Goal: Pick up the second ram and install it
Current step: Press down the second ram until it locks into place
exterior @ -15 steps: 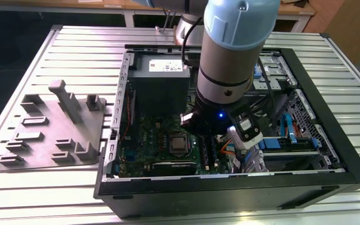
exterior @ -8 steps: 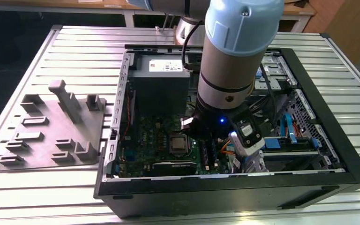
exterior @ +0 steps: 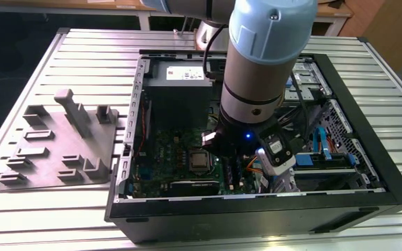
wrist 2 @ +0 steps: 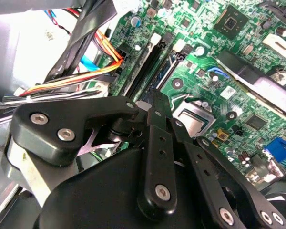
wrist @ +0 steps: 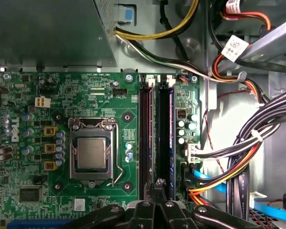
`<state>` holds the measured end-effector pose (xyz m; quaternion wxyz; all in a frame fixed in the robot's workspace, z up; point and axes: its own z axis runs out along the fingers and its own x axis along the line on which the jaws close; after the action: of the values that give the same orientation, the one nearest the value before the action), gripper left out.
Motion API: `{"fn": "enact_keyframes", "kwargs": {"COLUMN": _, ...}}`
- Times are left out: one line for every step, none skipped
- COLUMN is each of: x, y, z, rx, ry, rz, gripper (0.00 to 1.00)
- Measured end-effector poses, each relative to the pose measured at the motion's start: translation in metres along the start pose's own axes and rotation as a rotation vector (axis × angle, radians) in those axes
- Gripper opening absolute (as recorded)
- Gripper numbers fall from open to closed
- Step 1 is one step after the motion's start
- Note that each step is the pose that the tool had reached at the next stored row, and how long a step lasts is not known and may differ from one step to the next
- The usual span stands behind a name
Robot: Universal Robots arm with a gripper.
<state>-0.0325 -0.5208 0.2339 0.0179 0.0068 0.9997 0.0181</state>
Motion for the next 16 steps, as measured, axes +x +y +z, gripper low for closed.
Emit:
{"fn": "enact_keyframes", "kwargs": {"x": 0.0000, "y": -0.0005, "z": 0.0012, "rx": 0.0001, "ry": 0.0001, "rz": 0.000, "gripper": 0.10}}
{"fn": "enact_keyframes", "kwargs": {"x": 0.0001, "y": -0.0010, "z": 0.0025, "rx": 0.0001, "ry": 0.0001, "rz": 0.000, "gripper": 0.10}}
{"fn": "enact_keyframes", "kwargs": {"x": 0.0001, "y": -0.0018, "z": 0.0034, "rx": 0.0002, "ry": 0.0001, "rz": 0.000, "gripper": 0.10}}
{"fn": "enact_keyframes", "kwargs": {"x": 0.0001, "y": -0.0025, "z": 0.0041, "rx": 0.0002, "ry": 0.0001, "rz": 0.000, "gripper": 0.10}}
{"fn": "enact_keyframes", "kwargs": {"x": 0.0002, "y": -0.0030, "z": 0.0048, "rx": 0.0000, "ry": 0.0000, "rz": 0.000, "gripper": 0.10}}
{"fn": "enact_keyframes", "kwargs": {"x": 0.0002, "y": -0.0033, "z": 0.0055, "rx": -0.0001, "ry": 0.0000, "rz": 0.000, "gripper": 0.10}}
{"fn": "enact_keyframes", "kwargs": {"x": 0.0002, "y": -0.0035, "z": 0.0063, "rx": 0.0000, "ry": 0.0000, "rz": 0.000, "gripper": 0.10}}
{"fn": "enact_keyframes", "kwargs": {"x": 0.0002, "y": -0.0037, "z": 0.0076, "rx": 0.0000, "ry": 0.0000, "rz": 0.000, "gripper": 0.10}}
{"fn": "enact_keyframes", "kwargs": {"x": 0.0003, "y": -0.0038, "z": 0.0091, "rx": 0.0001, "ry": 0.0000, "rz": 0.000, "gripper": 0.10}}
{"fn": "enact_keyframes", "kwargs": {"x": 0.0004, "y": -0.0040, "z": 0.0105, "rx": 0.0000, "ry": 0.0000, "rz": 0.000, "gripper": 0.10}}
{"fn": "enact_keyframes", "kwargs": {"x": 0.0004, "y": -0.0040, "z": 0.0115, "rx": -0.0001, "ry": 0.0000, "rz": 0.000, "gripper": 0.10}}
{"fn": "enact_keyframes", "kwargs": {"x": 0.0004, "y": -0.0041, "z": 0.0116, "rx": 0.0001, "ry": 0.0001, "rz": 0.000, "gripper": 0.10}}
{"fn": "enact_keyframes", "kwargs": {"x": 0.0004, "y": -0.0041, "z": 0.0116, "rx": 0.0001, "ry": 0.0001, "rz": 0.000, "gripper": 0.10}}
{"fn": "enact_keyframes", "kwargs": {"x": 0.0004, "y": -0.0041, "z": 0.0116, "rx": -0.0002, "ry": 0.0001, "rz": 0.000, "gripper": 0.10}}
{"fn": "enact_keyframes", "kwargs": {"x": 0.0004, "y": -0.0041, "z": 0.0116, "rx": -0.0009, "ry": 0.0001, "rz": 0.000, "gripper": 0.10}}
{"fn": "enact_keyframes", "kwargs": {"x": 0.0004, "y": -0.0041, "z": 0.0122, "rx": -0.0014, "ry": 0.0000, "rz": 0.000, "gripper": 0.10}}
